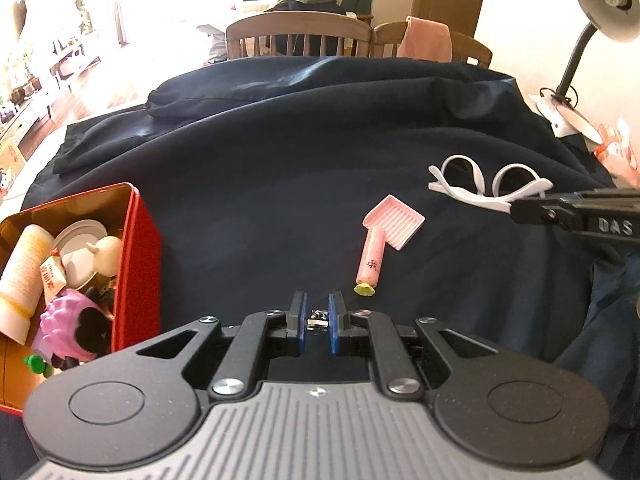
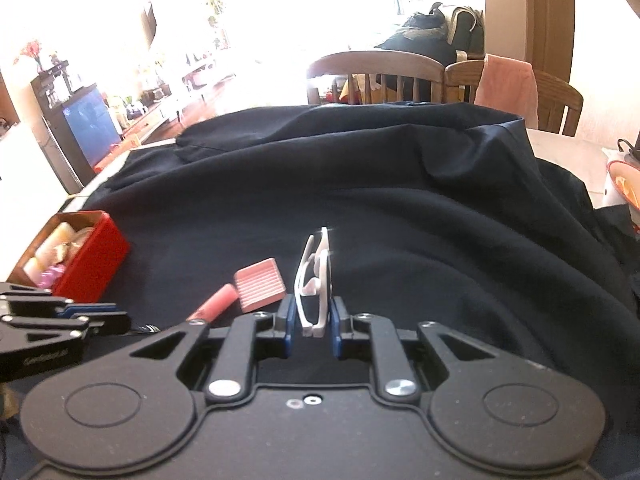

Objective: Organize rigid objects
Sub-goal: 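Carry the nail clipper and sunglasses over the tin box and open both grippers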

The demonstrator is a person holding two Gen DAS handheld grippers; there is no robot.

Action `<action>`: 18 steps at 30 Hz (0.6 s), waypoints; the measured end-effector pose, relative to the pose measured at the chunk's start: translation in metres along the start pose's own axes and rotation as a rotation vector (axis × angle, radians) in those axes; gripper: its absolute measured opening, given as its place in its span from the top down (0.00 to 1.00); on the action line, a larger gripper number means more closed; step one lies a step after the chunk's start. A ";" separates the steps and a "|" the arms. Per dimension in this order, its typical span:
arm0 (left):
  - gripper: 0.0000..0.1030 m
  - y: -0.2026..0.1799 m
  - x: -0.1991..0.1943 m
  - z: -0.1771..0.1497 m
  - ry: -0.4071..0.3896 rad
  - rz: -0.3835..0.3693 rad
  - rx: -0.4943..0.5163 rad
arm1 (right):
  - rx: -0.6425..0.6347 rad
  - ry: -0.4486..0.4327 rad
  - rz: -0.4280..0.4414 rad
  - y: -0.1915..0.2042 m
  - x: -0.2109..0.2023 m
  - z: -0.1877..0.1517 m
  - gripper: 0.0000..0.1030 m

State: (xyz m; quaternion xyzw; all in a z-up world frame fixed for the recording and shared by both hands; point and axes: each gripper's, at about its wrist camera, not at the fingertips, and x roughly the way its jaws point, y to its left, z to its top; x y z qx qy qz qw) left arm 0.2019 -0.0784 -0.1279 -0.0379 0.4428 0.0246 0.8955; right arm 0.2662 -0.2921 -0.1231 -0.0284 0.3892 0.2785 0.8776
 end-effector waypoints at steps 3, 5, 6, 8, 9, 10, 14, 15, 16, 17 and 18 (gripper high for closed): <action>0.89 0.005 -0.005 0.000 0.000 -0.009 -0.013 | 0.011 -0.010 0.011 0.006 -0.011 -0.004 0.84; 0.89 0.009 -0.008 -0.001 0.000 -0.017 -0.018 | 0.014 -0.016 0.015 0.010 -0.017 -0.006 0.84; 0.89 0.011 -0.010 -0.001 0.000 -0.020 -0.020 | 0.017 -0.018 0.018 0.012 -0.020 -0.007 0.84; 0.89 0.017 -0.014 -0.002 -0.002 -0.031 -0.026 | 0.019 -0.023 0.020 0.016 -0.026 -0.008 0.84; 0.89 0.019 -0.016 -0.002 -0.002 -0.035 -0.030 | 0.023 -0.026 0.022 0.019 -0.029 -0.009 0.84; 0.89 0.022 -0.019 -0.002 -0.003 -0.041 -0.036 | 0.025 -0.028 0.025 0.021 -0.032 -0.009 0.84; 0.89 0.034 -0.028 -0.003 0.000 -0.062 -0.062 | 0.024 -0.036 0.028 0.036 -0.042 -0.011 0.84; 0.89 0.036 -0.031 -0.003 0.000 -0.065 -0.065 | 0.023 -0.038 0.030 0.040 -0.044 -0.011 0.84; 0.89 0.040 -0.033 -0.003 -0.002 -0.068 -0.067 | 0.020 -0.040 0.031 0.045 -0.046 -0.011 0.84; 0.89 0.043 -0.036 -0.003 -0.004 -0.071 -0.069 | 0.017 -0.042 0.033 0.050 -0.048 -0.011 0.84; 0.89 0.047 -0.040 -0.003 -0.005 -0.078 -0.075 | 0.016 -0.045 0.035 0.055 -0.049 -0.011 0.84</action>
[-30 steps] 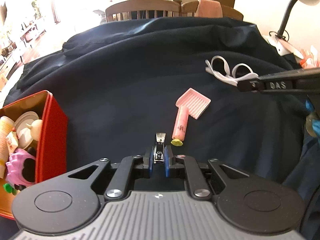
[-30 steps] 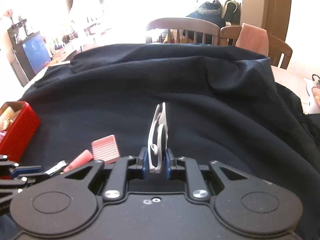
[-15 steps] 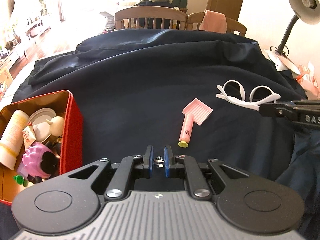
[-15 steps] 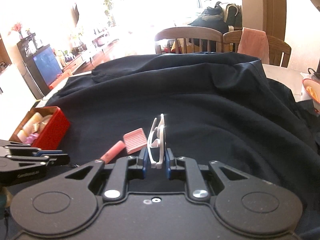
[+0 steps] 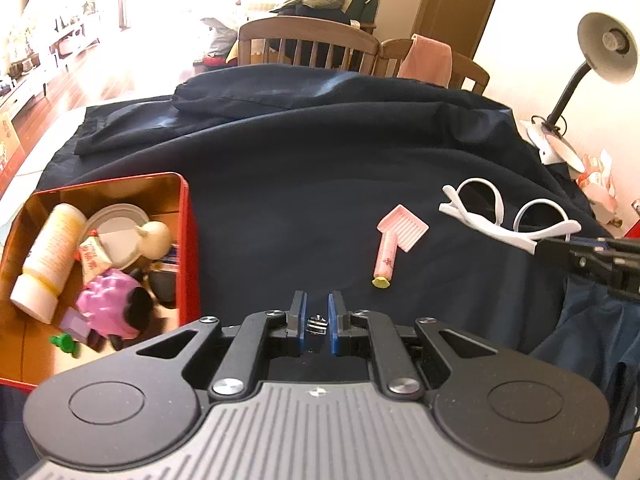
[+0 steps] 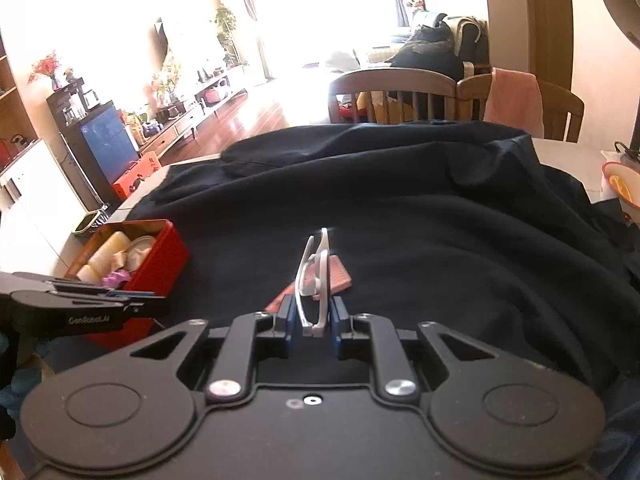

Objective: Organize rigid objects
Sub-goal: 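Carry the nail clipper and sunglasses over the tin box and open both grippers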

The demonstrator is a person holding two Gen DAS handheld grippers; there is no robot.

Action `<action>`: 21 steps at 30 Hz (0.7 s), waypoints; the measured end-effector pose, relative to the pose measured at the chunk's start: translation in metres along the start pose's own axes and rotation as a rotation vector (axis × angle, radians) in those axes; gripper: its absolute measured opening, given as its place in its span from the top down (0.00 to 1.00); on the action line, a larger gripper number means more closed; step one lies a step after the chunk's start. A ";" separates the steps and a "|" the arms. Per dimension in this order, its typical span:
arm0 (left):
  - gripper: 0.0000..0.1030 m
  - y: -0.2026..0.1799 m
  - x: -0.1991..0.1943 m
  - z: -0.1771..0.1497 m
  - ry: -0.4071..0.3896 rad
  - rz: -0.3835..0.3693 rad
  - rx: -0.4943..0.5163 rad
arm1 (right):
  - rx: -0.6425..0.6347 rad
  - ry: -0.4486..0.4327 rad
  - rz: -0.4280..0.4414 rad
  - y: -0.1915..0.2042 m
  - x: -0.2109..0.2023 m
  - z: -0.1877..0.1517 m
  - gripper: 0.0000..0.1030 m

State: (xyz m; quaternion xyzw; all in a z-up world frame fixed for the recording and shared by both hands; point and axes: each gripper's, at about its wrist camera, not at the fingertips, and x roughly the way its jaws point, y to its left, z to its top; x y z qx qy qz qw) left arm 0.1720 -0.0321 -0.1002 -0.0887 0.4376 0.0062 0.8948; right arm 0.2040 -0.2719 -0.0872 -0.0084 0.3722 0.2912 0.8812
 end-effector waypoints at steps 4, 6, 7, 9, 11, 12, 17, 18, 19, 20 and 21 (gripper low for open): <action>0.89 0.016 -0.015 0.004 -0.011 -0.024 -0.018 | -0.002 -0.011 0.016 0.024 -0.003 0.001 0.84; 0.89 0.025 -0.024 0.005 -0.023 -0.027 -0.017 | -0.011 -0.017 0.021 0.036 -0.004 0.002 0.84; 0.89 0.030 -0.028 0.006 -0.027 -0.032 -0.018 | -0.016 -0.019 0.025 0.043 -0.004 0.002 0.84; 0.89 0.040 -0.035 0.008 -0.040 -0.033 -0.017 | -0.023 -0.023 0.031 0.056 -0.002 0.004 0.84; 0.89 0.052 -0.041 0.010 -0.050 -0.029 -0.023 | -0.031 -0.024 0.038 0.068 0.000 0.006 0.84; 0.89 0.059 -0.044 0.011 -0.054 -0.029 -0.029 | -0.035 -0.026 0.041 0.074 0.001 0.006 0.84; 0.89 0.094 -0.060 0.013 -0.070 -0.019 -0.058 | -0.059 -0.036 0.060 0.106 0.007 0.011 0.84; 0.89 0.101 -0.063 0.014 -0.072 -0.016 -0.066 | -0.064 -0.037 0.063 0.112 0.009 0.012 0.84; 0.89 0.108 -0.065 0.014 -0.075 -0.012 -0.072 | -0.069 -0.037 0.066 0.118 0.011 0.013 0.84; 0.89 0.114 -0.068 0.014 -0.076 -0.008 -0.077 | -0.073 -0.037 0.071 0.124 0.013 0.013 0.84; 0.89 0.119 -0.069 0.013 -0.079 -0.003 -0.081 | -0.079 -0.037 0.075 0.130 0.015 0.014 0.84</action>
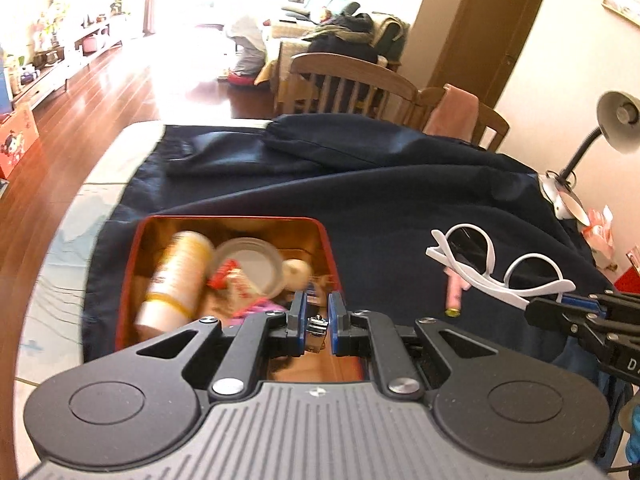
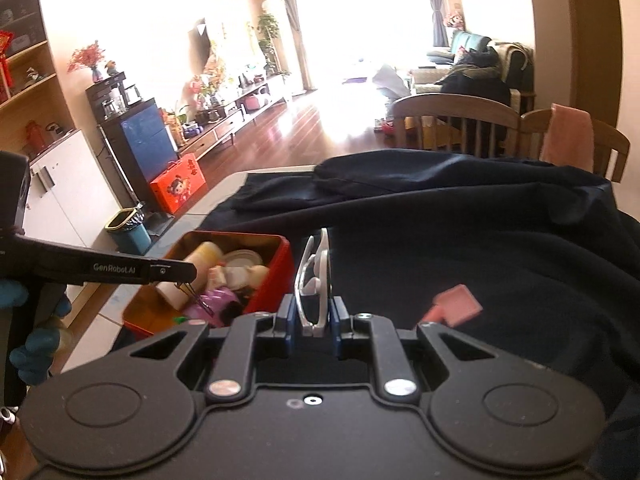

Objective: Organize rigid objects
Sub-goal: 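Carry the nail clipper and sunglasses over the tin box and open both grippers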

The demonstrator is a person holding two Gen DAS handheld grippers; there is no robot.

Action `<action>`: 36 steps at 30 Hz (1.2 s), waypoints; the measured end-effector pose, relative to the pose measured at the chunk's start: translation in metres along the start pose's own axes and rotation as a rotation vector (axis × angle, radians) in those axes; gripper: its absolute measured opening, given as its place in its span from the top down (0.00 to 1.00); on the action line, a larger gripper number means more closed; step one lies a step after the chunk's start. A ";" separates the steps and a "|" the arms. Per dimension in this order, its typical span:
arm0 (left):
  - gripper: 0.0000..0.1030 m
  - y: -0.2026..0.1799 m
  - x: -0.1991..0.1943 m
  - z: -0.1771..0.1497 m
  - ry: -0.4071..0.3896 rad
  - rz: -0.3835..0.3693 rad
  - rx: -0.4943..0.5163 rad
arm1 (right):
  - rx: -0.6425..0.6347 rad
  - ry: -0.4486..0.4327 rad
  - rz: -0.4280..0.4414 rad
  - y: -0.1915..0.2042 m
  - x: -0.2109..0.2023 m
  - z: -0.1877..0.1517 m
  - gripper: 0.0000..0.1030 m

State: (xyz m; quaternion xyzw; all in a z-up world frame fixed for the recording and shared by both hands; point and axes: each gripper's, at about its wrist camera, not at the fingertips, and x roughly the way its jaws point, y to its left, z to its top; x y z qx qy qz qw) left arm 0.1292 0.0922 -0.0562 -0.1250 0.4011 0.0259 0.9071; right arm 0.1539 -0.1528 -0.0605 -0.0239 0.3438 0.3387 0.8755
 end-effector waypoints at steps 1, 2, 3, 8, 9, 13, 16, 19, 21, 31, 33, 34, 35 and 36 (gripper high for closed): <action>0.89 0.006 -0.002 0.000 -0.002 0.004 -0.003 | -0.007 -0.001 0.002 0.005 0.002 0.001 0.84; 0.89 0.013 -0.003 0.000 -0.002 0.009 -0.007 | -0.012 -0.001 0.005 0.011 0.005 0.002 0.84; 0.89 0.018 -0.004 0.001 -0.002 0.013 -0.012 | -0.016 0.000 0.011 0.016 0.008 0.003 0.84; 0.89 0.042 -0.006 -0.004 0.007 0.036 -0.015 | -0.044 0.011 0.021 0.040 0.024 0.004 0.84; 0.89 0.046 -0.005 -0.005 0.010 0.042 -0.015 | -0.046 0.014 0.023 0.044 0.027 0.005 0.84; 0.89 0.062 -0.001 -0.009 0.027 0.063 -0.007 | -0.054 0.039 0.044 0.059 0.043 0.005 0.84; 0.89 0.073 0.003 -0.012 0.040 0.081 -0.002 | -0.080 0.069 0.073 0.072 0.055 0.003 0.84; 0.89 0.082 0.005 -0.016 0.053 0.098 0.002 | -0.112 0.115 0.129 0.084 0.068 0.000 0.84; 0.89 0.087 0.007 -0.017 0.063 0.101 0.007 | -0.129 0.141 0.168 0.091 0.075 -0.001 0.84; 0.89 0.094 0.024 -0.026 0.110 0.105 0.019 | -0.131 0.241 0.228 0.099 0.102 -0.007 0.84; 0.89 0.093 0.026 -0.027 0.111 0.103 0.023 | -0.112 0.261 0.224 0.094 0.108 -0.007 0.84; 0.89 0.093 0.027 -0.027 0.109 0.102 0.028 | -0.103 0.266 0.219 0.091 0.111 -0.009 0.84; 0.89 0.092 0.028 -0.026 0.108 0.103 0.033 | -0.100 0.272 0.217 0.090 0.113 -0.009 0.83; 0.89 0.091 0.029 -0.025 0.109 0.103 0.034 | -0.105 0.278 0.219 0.089 0.115 -0.010 0.83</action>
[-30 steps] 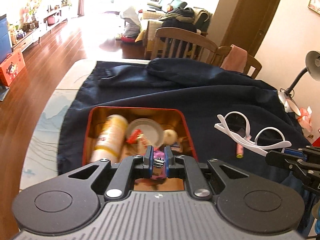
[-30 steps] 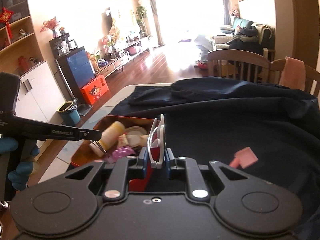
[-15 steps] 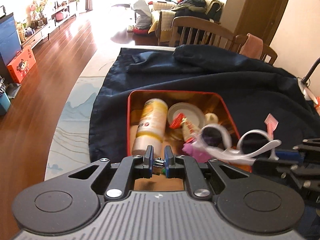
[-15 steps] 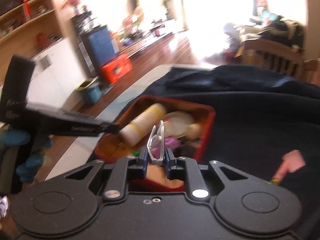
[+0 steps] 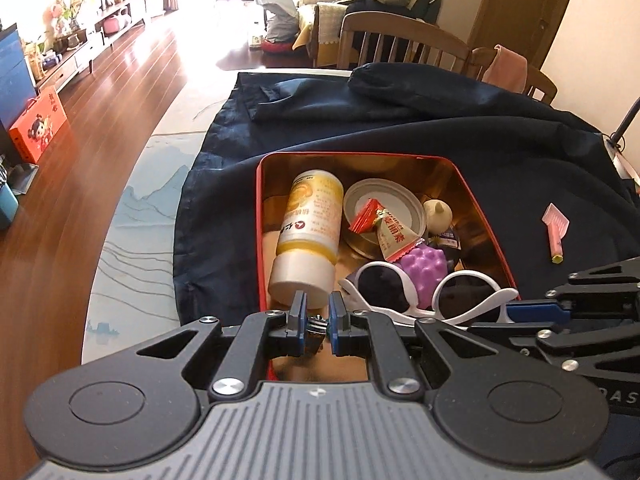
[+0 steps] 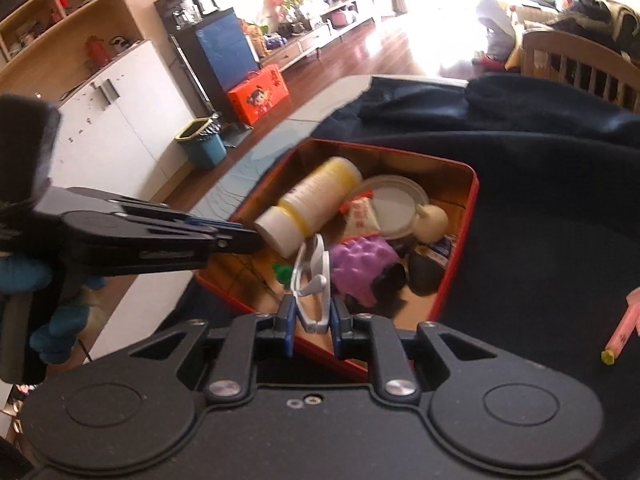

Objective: Organize rigid objects
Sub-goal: 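Carry the nail clipper and sunglasses over the tin box and open both grippers, then move both grippers back toward the pink tube and pink scrubber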

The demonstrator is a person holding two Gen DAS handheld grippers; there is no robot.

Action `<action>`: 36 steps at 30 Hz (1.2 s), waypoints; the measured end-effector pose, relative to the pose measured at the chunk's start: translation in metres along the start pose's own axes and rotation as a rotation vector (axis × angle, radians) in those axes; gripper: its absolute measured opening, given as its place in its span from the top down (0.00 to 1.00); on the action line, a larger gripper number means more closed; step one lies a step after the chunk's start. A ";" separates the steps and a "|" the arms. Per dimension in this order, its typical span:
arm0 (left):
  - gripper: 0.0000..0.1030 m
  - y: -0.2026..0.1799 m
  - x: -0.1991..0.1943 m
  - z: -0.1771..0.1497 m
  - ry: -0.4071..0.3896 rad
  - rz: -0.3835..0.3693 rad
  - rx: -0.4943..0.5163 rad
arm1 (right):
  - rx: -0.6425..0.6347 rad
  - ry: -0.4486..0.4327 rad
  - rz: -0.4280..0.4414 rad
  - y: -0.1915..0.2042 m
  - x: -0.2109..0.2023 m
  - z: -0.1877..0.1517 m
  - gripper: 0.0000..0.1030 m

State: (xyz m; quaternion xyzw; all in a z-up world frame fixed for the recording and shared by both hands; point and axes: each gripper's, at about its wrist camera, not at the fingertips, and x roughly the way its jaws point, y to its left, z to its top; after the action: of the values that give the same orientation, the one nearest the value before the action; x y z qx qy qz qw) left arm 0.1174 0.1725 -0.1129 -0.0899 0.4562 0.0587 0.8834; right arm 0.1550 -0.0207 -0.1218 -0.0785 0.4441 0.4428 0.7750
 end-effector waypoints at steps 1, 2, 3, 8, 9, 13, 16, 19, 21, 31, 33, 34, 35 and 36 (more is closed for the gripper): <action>0.89 -0.001 0.001 0.001 0.001 -0.001 0.002 | -0.006 0.008 -0.001 -0.001 0.001 0.000 0.83; 0.89 -0.002 0.002 0.001 0.001 -0.002 0.005 | -0.013 0.018 -0.004 0.000 0.002 0.000 0.83; 0.89 -0.003 0.003 0.002 0.001 -0.001 0.009 | -0.023 0.028 -0.011 0.000 0.004 -0.001 0.82; 0.89 -0.008 0.011 0.006 0.008 0.008 0.013 | -0.040 0.038 -0.036 0.000 0.004 -0.002 0.77; 0.89 -0.008 0.013 0.007 0.012 0.012 0.013 | -0.042 0.038 -0.039 0.000 0.003 -0.002 0.76; 0.89 -0.013 0.023 0.008 0.026 0.020 0.023 | -0.055 0.033 -0.045 0.000 0.000 -0.001 0.73; 0.89 -0.018 0.030 0.005 0.043 0.021 0.039 | -0.059 0.025 -0.045 0.001 -0.004 -0.003 0.68; 0.89 -0.020 0.035 0.004 0.063 0.039 0.051 | -0.063 0.013 -0.047 0.002 -0.011 -0.005 0.66; 0.89 -0.019 0.035 0.004 0.064 0.035 0.049 | -0.057 0.009 -0.045 0.002 -0.013 -0.006 0.64; 0.89 -0.020 0.023 0.003 0.050 0.004 0.031 | -0.007 -0.034 -0.066 -0.002 -0.028 -0.010 0.56; 0.89 -0.022 0.019 0.002 0.045 0.001 0.035 | 0.001 -0.045 -0.067 -0.001 -0.032 -0.011 0.54; 0.89 -0.023 0.017 0.001 0.041 0.001 0.038 | 0.003 -0.051 -0.067 -0.001 -0.034 -0.011 0.53; 0.89 -0.024 0.014 0.000 0.038 -0.001 0.043 | 0.004 -0.057 -0.066 0.000 -0.036 -0.012 0.52; 0.89 -0.026 0.012 0.000 0.034 -0.001 0.047 | 0.005 -0.061 -0.066 0.000 -0.038 -0.012 0.51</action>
State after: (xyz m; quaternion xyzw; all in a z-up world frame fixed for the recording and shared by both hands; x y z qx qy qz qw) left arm 0.1289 0.1477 -0.1202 -0.0700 0.4724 0.0460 0.8774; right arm 0.1392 -0.0499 -0.1002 -0.0775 0.4184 0.4183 0.8025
